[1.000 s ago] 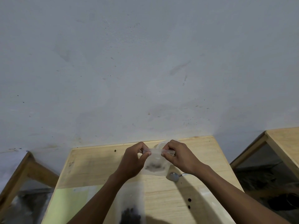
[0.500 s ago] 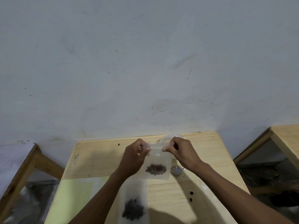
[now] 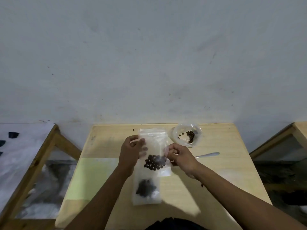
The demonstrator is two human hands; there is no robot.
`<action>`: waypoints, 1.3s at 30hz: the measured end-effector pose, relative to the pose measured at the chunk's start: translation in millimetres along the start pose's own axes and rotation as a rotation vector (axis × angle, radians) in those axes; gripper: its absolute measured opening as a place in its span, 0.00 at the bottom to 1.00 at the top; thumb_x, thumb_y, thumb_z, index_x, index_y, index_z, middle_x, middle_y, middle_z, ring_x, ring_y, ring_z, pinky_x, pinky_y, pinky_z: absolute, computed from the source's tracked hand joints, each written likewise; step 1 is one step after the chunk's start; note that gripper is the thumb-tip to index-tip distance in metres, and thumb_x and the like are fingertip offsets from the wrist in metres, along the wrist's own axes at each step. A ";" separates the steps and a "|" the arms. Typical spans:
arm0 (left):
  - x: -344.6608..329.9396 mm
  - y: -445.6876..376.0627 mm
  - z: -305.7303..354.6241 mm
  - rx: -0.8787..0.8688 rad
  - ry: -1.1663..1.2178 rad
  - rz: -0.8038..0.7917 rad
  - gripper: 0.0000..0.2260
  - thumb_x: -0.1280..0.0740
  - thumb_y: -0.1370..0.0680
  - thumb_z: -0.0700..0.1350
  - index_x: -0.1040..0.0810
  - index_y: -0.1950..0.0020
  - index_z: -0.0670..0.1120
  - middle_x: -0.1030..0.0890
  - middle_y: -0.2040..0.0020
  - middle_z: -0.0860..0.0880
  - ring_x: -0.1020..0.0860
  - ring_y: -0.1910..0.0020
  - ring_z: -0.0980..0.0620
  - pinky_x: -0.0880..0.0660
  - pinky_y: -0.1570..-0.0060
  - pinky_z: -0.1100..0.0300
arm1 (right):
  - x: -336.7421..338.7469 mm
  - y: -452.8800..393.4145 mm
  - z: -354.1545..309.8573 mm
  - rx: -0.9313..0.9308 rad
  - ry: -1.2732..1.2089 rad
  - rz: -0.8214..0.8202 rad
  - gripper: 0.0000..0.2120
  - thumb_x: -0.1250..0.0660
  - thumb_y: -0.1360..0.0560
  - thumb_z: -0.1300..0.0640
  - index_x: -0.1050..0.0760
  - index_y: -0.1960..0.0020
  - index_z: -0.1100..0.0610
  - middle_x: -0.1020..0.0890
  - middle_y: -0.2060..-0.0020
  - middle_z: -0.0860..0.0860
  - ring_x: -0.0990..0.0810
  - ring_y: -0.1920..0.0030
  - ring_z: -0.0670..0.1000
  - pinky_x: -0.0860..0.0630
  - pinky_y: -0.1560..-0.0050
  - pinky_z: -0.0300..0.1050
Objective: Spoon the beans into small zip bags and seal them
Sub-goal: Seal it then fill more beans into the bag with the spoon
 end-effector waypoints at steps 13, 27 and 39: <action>37.0 30.5 -122.3 0.073 -0.751 -0.163 0.26 0.34 0.29 0.57 0.29 0.32 0.54 0.19 0.44 0.47 0.20 0.49 0.47 0.21 0.49 0.47 | -67.4 12.6 103.6 -0.065 0.648 -0.096 0.15 0.38 0.33 0.51 0.28 0.49 0.56 0.22 0.60 0.55 0.24 0.63 0.53 0.25 0.62 0.52; 38.0 26.9 -135.5 0.168 -0.813 -0.195 0.32 0.37 0.30 0.59 0.36 0.27 0.53 0.24 0.40 0.42 0.22 0.47 0.41 0.22 0.47 0.47 | -69.5 19.2 98.5 -0.011 0.742 -0.117 0.16 0.37 0.23 0.50 0.34 0.38 0.54 0.23 0.54 0.56 0.24 0.56 0.56 0.24 0.55 0.56; -76.3 31.4 -49.8 -0.239 -0.737 -0.150 0.23 0.32 0.23 0.46 0.32 0.28 0.46 0.26 0.38 0.47 0.25 0.45 0.52 0.29 0.44 0.60 | 98.8 57.8 63.8 0.033 0.597 0.316 0.23 0.36 0.21 0.57 0.34 0.27 0.58 0.25 0.45 0.57 0.25 0.47 0.54 0.31 0.46 0.43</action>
Point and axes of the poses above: each hand's wrist, its own y-axis away from the middle knuckle, its own x-axis out of the back of the hand, z = x × y, the point moved 8 cm from there along -y, towards the middle knuckle
